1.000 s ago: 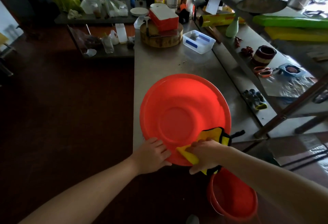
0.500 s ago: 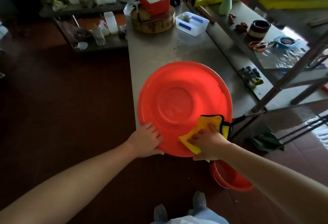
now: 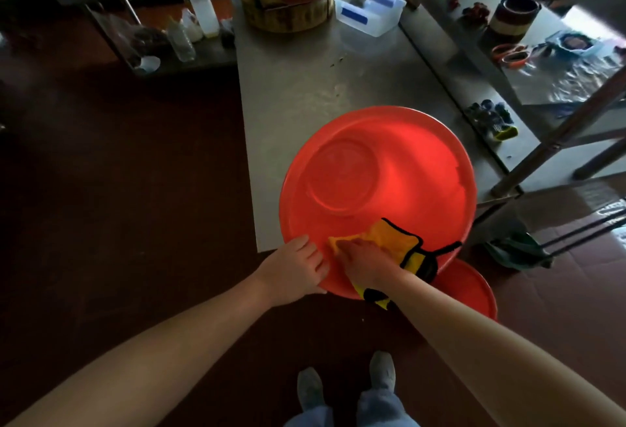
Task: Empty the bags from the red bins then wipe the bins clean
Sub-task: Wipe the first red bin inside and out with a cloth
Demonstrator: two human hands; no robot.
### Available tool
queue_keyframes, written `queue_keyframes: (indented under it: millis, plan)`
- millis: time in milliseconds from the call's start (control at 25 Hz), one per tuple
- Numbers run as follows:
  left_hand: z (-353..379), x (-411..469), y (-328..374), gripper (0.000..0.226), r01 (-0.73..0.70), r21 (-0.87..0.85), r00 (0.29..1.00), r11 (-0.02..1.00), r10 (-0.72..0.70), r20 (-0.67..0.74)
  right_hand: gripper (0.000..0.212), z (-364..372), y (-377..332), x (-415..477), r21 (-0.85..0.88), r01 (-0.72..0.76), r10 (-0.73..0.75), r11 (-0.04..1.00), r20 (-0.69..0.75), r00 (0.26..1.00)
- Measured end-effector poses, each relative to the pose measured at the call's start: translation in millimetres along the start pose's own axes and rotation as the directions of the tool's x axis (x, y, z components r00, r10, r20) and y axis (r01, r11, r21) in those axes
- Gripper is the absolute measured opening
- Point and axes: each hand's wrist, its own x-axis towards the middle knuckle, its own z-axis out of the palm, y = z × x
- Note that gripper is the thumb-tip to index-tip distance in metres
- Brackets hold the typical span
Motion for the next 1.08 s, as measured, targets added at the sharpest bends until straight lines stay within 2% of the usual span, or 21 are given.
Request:
queue_keyframes:
  millis: [40,120,200,440,640,720,840,960,1080]
  plan:
    - [2,0,2,0.054,0.007,-0.003,1.0,1.0,-0.007,0.006,0.055,-5,6,2,-0.021,0.004,-0.003,1.0,0.053,0.999]
    - [3,-1,5,0.05,0.022,-0.015,1.0,1.0,-0.022,0.004,0.067,-12,21,-1,-0.179,0.048,-0.021,0.983,0.149,0.989]
    - [1,6,10,0.048,0.059,-0.033,0.998,0.998,-0.058,0.011,0.071,-13,35,-6,-0.27,0.076,-0.034,0.96,0.157,0.987]
    - [4,26,19,0.049,0.076,-0.048,0.997,0.996,-0.074,0.035,0.065,-4,40,27,-0.155,0.031,-0.013,0.987,0.113,0.993]
    - [7,30,31,0.046,0.079,-0.012,0.996,0.997,-0.078,0.047,0.063,3,32,72,-0.004,0.044,-0.043,0.999,0.137,0.99]
    - [10,29,33,0.044,0.074,-0.009,0.996,0.997,-0.074,0.051,0.064,1,35,94,0.007,0.041,-0.042,0.999,0.138,0.99]
    - [11,30,36,0.042,0.088,0.021,0.995,0.996,-0.089,0.034,0.065,8,51,124,-0.083,0.05,-0.041,0.995,0.11,0.993]
    - [11,31,40,0.038,0.095,0.0,0.995,0.995,-0.095,0.009,0.063,7,84,139,-0.243,0.125,-0.138,0.962,-0.036,0.99]
    - [9,28,39,0.04,0.107,-0.012,0.994,0.994,-0.107,0.01,0.073,-14,123,144,-0.415,0.189,-0.205,0.89,0.005,0.979]
